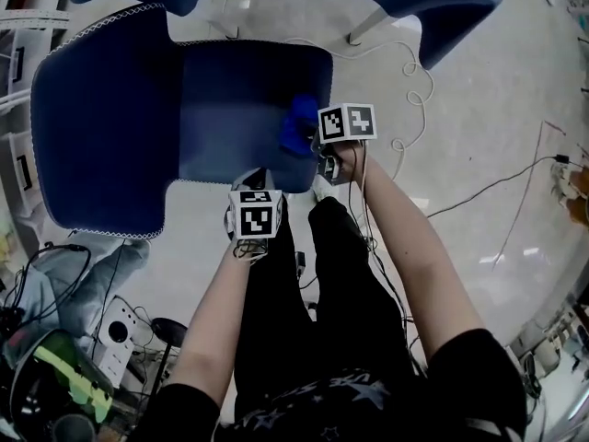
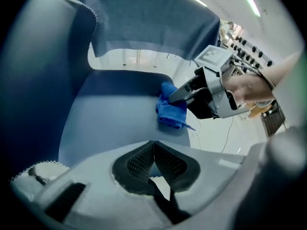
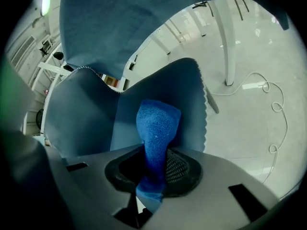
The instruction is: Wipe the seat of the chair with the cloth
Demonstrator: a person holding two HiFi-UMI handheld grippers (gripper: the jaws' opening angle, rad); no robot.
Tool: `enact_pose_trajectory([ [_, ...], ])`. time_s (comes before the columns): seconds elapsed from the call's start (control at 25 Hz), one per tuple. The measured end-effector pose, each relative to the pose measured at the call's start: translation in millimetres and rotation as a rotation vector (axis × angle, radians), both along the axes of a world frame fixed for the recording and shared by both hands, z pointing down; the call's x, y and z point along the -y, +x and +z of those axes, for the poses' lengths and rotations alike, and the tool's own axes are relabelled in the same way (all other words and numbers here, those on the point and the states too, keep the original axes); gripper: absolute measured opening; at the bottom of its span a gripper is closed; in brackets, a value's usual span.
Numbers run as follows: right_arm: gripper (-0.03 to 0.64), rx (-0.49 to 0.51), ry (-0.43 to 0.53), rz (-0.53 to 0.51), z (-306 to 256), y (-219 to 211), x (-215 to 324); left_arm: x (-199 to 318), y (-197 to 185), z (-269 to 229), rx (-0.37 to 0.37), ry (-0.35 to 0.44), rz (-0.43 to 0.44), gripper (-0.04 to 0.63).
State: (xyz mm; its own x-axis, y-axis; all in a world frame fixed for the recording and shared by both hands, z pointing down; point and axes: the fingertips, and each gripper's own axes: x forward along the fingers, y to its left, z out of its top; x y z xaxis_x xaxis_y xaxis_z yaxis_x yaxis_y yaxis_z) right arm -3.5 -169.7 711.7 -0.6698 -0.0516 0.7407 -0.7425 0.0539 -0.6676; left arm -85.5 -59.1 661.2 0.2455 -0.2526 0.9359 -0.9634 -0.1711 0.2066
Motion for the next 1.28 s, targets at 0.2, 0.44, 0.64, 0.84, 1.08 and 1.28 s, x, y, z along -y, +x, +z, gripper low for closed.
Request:
enact_pose_trajectory([
  [0.2, 0.071, 0.001, 0.001, 0.019, 0, 34, -6, -11, 14, 8, 0.055, -0.004, 0.034, 0.02],
  [0.44, 0.071, -0.028, 0.011, -0.024, -2, 51, -17, -29, 22, -1, 0.056, -0.021, -0.071, 0.02],
  [0.64, 0.071, 0.009, 0.011, -0.069, -12, 49, -25, -42, 10, 0, 0.063, -0.004, -0.176, 0.02],
  [0.84, 0.071, 0.071, 0.014, -0.138, -27, 10, -35, -61, -21, -3, 0.071, 0.011, -0.295, 0.02],
  [1.08, 0.071, 0.142, -0.003, -0.185, -40, -75, -63, -91, -62, -3, 0.103, 0.019, -0.281, 0.02],
  [1.28, 0.071, 0.163, -0.004, -0.251, -46, -145, -91, -115, -93, -2, 0.103, 0.022, -0.3, 0.02],
])
